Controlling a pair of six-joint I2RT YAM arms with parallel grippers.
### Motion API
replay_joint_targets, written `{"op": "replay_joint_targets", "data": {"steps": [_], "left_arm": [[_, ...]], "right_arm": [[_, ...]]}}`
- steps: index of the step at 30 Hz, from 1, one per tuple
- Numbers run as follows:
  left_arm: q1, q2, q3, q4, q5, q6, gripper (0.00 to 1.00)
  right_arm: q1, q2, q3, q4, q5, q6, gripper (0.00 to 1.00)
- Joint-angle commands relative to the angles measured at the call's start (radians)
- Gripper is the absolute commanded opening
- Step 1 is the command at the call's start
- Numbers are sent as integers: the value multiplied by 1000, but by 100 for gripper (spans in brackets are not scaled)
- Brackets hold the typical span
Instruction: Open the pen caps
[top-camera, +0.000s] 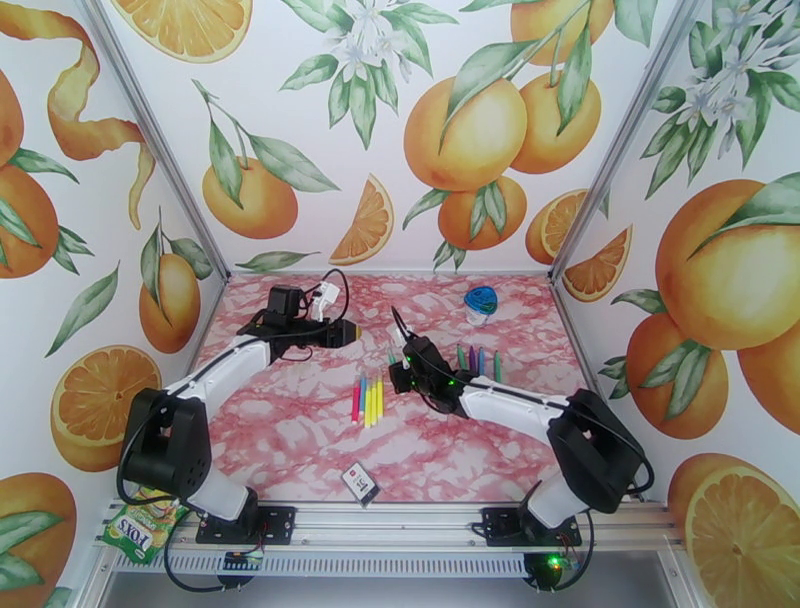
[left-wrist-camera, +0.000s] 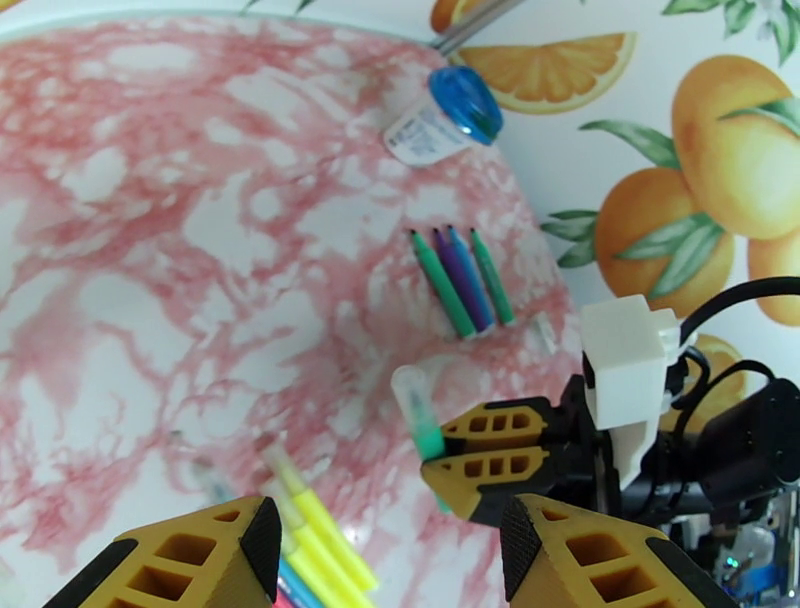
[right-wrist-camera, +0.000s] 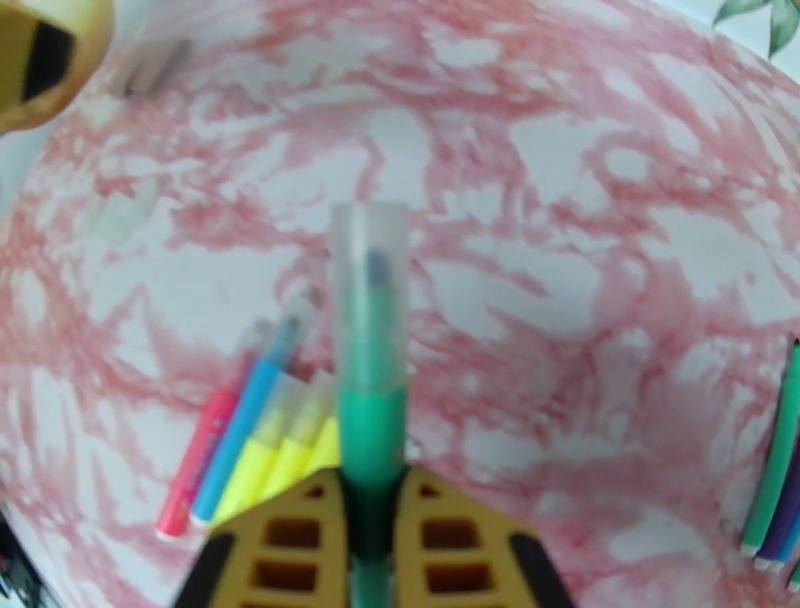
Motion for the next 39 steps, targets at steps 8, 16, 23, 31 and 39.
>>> {"op": "replay_joint_targets", "data": {"steps": [8, 16, 23, 31, 39], "left_arm": [[-41, 12, 42, 67, 72, -8, 62], [-69, 25, 54, 69, 101, -8, 62], [-85, 44, 69, 71, 100, -11, 62], [-101, 60, 84, 75, 103, -15, 60], [-113, 72, 93, 73, 114, -13, 55]], "right_arm": [[-5, -52, -25, 147, -87, -43, 11], [-4, -71, -27, 195, -119, -57, 11], [-3, -83, -22, 213, -133, -64, 11], [1, -80, -11, 214, -154, -69, 11], [3, -77, 0, 212, -163, -74, 11]]}}
